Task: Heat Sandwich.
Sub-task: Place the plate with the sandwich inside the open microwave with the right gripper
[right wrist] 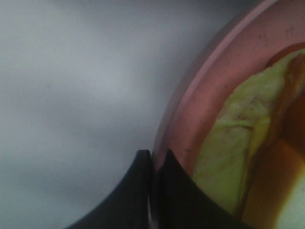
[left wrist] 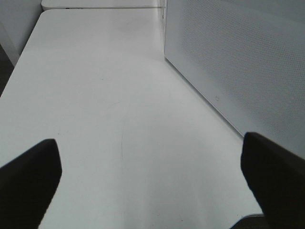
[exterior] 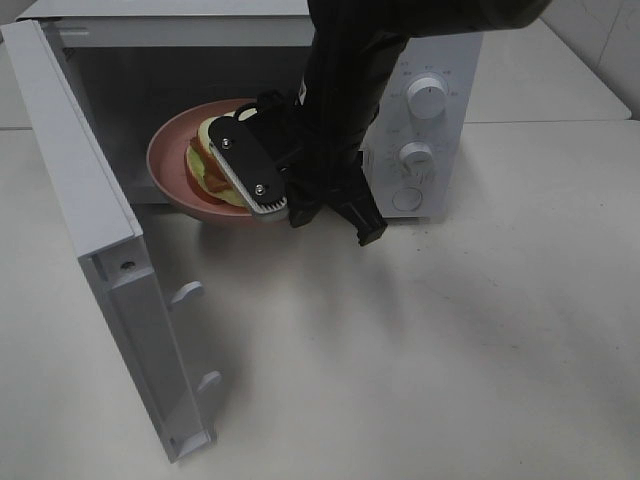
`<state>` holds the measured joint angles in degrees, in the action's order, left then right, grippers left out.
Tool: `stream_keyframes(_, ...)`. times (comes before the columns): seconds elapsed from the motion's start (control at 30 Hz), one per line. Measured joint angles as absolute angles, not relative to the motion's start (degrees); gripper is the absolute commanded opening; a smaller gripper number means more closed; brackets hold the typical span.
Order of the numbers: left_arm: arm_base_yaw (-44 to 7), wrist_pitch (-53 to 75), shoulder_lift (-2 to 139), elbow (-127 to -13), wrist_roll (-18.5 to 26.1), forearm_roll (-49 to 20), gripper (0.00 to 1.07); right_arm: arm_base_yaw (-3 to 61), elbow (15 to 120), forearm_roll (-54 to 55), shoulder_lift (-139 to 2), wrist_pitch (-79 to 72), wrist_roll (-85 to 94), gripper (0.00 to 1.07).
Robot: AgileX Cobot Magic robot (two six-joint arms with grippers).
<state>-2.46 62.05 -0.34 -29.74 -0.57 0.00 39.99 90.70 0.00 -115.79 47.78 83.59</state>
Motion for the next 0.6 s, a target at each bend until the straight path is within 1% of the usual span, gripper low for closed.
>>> stream_keyframes(0.27,-2.5,62.1,-0.3,-29.7,-0.6,0.0,0.98,40.0,97.8,-1.2,-119.7,50.8,82.2,0.0)
stream_keyframes(0.4,-2.5,62.1,-0.3,-29.7,-0.6,0.0,0.98,40.0,104.1,-1.5,-123.6,52.9,80.6,0.01)
stream_keyframes(0.6,-2.5,62.1,-0.3,-29.7,-0.6,0.0,0.98,40.0,108.2,-1.5,-126.8,53.6,79.3,0.01)
